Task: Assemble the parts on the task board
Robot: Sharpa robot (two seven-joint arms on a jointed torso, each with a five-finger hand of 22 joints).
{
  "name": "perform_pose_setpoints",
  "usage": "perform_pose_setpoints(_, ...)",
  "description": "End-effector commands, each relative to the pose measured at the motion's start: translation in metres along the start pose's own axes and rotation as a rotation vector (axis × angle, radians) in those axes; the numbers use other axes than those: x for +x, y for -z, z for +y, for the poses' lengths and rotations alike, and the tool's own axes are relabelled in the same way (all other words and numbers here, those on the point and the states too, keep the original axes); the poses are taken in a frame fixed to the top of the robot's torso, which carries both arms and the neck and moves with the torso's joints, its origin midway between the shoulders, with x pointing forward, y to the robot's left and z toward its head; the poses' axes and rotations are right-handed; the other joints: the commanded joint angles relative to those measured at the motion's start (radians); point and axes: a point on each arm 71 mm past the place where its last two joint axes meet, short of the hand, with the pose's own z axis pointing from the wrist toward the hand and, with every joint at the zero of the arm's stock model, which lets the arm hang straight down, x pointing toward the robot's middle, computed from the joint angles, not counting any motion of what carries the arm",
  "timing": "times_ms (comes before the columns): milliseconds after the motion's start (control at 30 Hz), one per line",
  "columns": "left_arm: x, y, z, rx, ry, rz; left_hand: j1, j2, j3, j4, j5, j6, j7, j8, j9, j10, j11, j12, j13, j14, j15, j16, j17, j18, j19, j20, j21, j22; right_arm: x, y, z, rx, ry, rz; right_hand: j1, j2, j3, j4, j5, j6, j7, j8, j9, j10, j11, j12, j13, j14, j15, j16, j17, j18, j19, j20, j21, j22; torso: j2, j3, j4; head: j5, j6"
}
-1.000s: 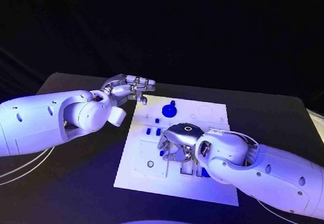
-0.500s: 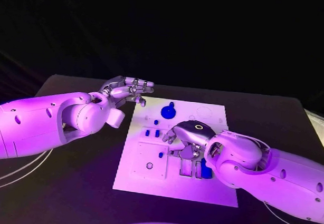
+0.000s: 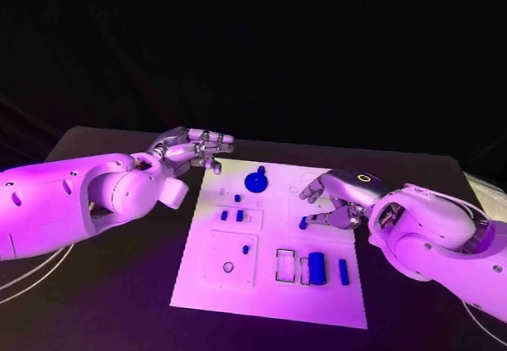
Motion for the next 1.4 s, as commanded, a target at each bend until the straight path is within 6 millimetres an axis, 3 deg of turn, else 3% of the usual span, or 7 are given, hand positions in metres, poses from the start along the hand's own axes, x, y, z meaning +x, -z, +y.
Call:
perform_pose_setpoints(33, 0.003, -0.001, 0.000, 0.003, 0.011, 0.022, 0.010, -0.002, -0.002, -0.005, 0.005, -0.004, 0.004, 0.001, -0.001, -0.006, 0.002, 0.006, -0.002, -0.007, 0.002, -0.006, -0.001, 0.019, -0.003, 0.001, -0.003, -0.001, 0.003, 0.001, -0.006, 0.038, 0.058, 0.052, 0.008, -0.006, -0.008, 0.002, 0.002, 0.003, -0.009, -0.003, 0.000, -0.009, -0.001, -0.002, -0.001, -0.006, 0.003, -0.004, -0.003, 0.014, -0.004, 0.000, -0.006, -0.003, 0.001, 0.0014, 0.0010, -0.004, 0.005)
perform_pose_setpoints(367, 0.003, -0.001, 0.000, 0.001, 0.011, 0.024, 0.010, -0.002, -0.002, -0.005, 0.005, -0.004, 0.004, 0.001, -0.001, -0.006, 0.002, 0.006, -0.002, -0.007, 0.002, -0.006, -0.001, 0.019, -0.003, 0.001, -0.003, -0.001, 0.013, -0.004, -0.005, 0.023, 0.069, 0.125, 0.026, 0.016, -0.018, 0.004, 0.014, 0.027, -0.007, 0.000, 0.001, 0.015, -0.012, 0.019, 0.001, -0.001, -0.008, -0.003, -0.005, 0.013, 0.002, -0.007, -0.007, -0.001, 0.002, -0.0005, 0.0042, -0.004, 0.004)
perform_pose_setpoints(567, 0.002, -0.001, 0.001, 0.000, 0.011, 0.021, 0.010, -0.002, -0.002, -0.005, 0.005, -0.004, 0.004, 0.001, -0.001, -0.006, 0.002, 0.006, -0.002, -0.007, 0.002, -0.006, -0.001, 0.019, -0.003, 0.001, -0.003, -0.001, 0.020, -0.007, 0.001, 0.002, 0.060, 0.155, 0.036, 0.031, -0.015, 0.005, 0.020, 0.046, -0.006, 0.003, 0.003, 0.033, -0.016, 0.028, 0.000, 0.001, -0.012, -0.004, -0.008, 0.012, 0.007, -0.011, -0.006, 0.001, 0.002, -0.0011, 0.0018, 0.000, 0.003)
perform_pose_setpoints(700, 0.002, -0.001, 0.001, -0.001, 0.011, 0.022, 0.010, -0.002, -0.002, -0.005, 0.005, -0.004, 0.004, 0.001, -0.001, -0.006, 0.002, 0.006, -0.002, -0.007, 0.002, -0.006, -0.001, 0.019, -0.003, 0.001, -0.003, -0.001, 0.023, -0.010, 0.004, -0.009, 0.057, 0.166, 0.051, 0.055, 0.002, 0.006, 0.007, 0.067, -0.014, 0.005, 0.003, 0.049, -0.018, 0.030, -0.002, 0.002, -0.012, -0.004, -0.010, 0.011, 0.012, -0.012, -0.004, 0.005, 0.002, -0.0016, 0.0033, -0.001, 0.000)
perform_pose_setpoints(833, 0.002, -0.001, 0.001, -0.001, 0.011, 0.022, 0.010, -0.002, -0.002, -0.005, 0.005, -0.004, 0.004, 0.001, -0.001, -0.006, 0.002, 0.006, -0.002, -0.007, 0.002, -0.006, -0.001, 0.019, -0.003, 0.001, -0.003, -0.001, 0.026, -0.013, 0.006, -0.015, 0.057, 0.180, 0.068, 0.075, 0.027, 0.005, -0.013, 0.085, -0.011, 0.005, 0.003, 0.071, -0.020, 0.030, -0.003, 0.003, -0.013, -0.003, -0.010, 0.008, 0.022, -0.013, 0.005, 0.018, 0.002, -0.0012, 0.0036, 0.001, -0.001)
perform_pose_setpoints(1400, 0.002, 0.000, 0.001, -0.002, 0.011, 0.022, 0.010, -0.001, -0.004, -0.006, 0.005, -0.003, 0.004, 0.002, -0.001, -0.006, 0.002, 0.008, -0.001, -0.008, 0.002, -0.006, -0.002, 0.019, -0.004, 0.001, -0.004, -0.002, 0.031, -0.021, 0.008, -0.014, 0.083, 0.169, 0.091, 0.099, 0.122, -0.005, -0.042, 0.153, -0.011, 0.013, 0.008, 0.156, -0.032, 0.015, -0.002, 0.016, -0.023, 0.042, 0.033, -0.002, 0.056, -0.022, 0.047, 0.075, 0.001, -0.0004, 0.0021, 0.002, -0.006)
